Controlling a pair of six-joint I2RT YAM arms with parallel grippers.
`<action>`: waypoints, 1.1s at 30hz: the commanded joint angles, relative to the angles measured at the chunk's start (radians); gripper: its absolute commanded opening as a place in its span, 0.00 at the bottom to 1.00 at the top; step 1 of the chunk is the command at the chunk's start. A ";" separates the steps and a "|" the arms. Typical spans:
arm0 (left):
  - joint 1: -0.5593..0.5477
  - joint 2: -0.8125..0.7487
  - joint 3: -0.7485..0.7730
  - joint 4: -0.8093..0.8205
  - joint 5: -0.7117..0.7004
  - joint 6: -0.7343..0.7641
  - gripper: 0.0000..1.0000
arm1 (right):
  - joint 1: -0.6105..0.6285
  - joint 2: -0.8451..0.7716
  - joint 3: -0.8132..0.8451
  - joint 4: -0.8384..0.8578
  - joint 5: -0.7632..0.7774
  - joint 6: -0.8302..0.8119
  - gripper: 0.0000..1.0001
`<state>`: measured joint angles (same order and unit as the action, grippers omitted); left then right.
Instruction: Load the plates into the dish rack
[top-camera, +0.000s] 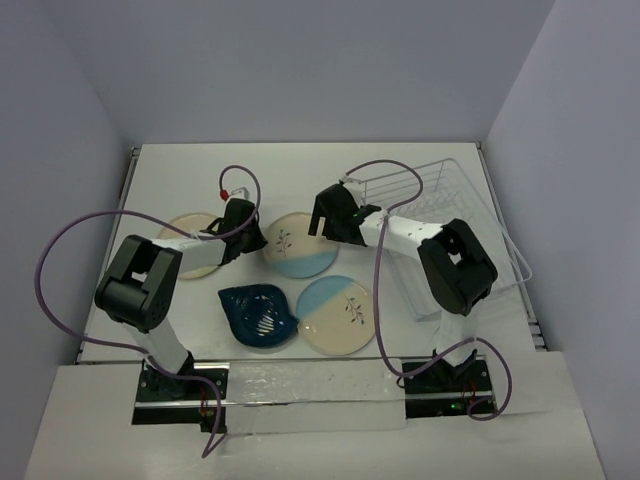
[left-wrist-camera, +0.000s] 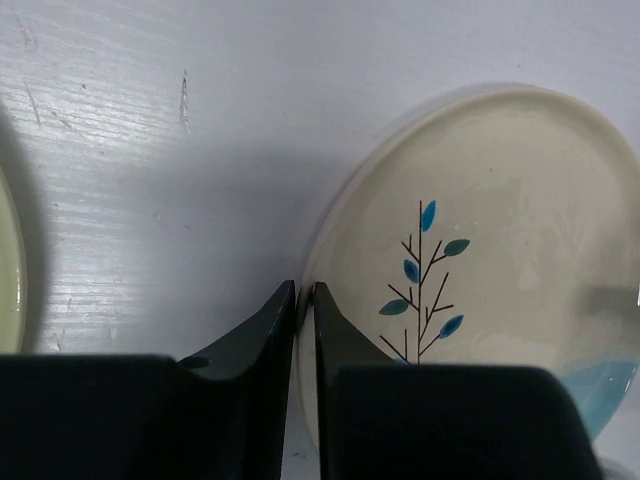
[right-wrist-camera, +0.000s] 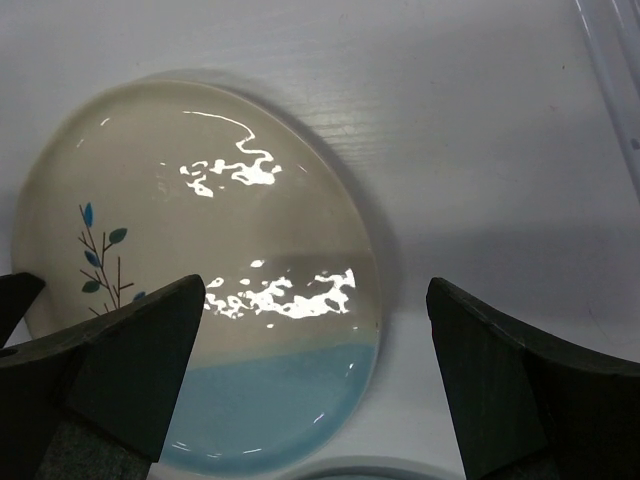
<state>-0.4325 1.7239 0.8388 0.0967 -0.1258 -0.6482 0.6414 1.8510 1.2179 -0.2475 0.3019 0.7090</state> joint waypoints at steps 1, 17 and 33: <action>-0.012 0.044 0.014 -0.065 -0.014 0.021 0.14 | -0.016 0.033 0.046 -0.014 -0.003 0.040 1.00; -0.020 0.060 0.017 -0.053 0.020 0.023 0.00 | -0.032 0.101 0.081 -0.017 -0.304 0.070 0.99; -0.043 0.078 -0.011 -0.011 0.084 -0.029 0.00 | -0.032 -0.037 0.053 0.290 -0.542 0.024 0.95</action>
<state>-0.4374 1.7462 0.8551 0.1155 -0.1284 -0.6431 0.5750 1.9194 1.2467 -0.2261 -0.0372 0.7077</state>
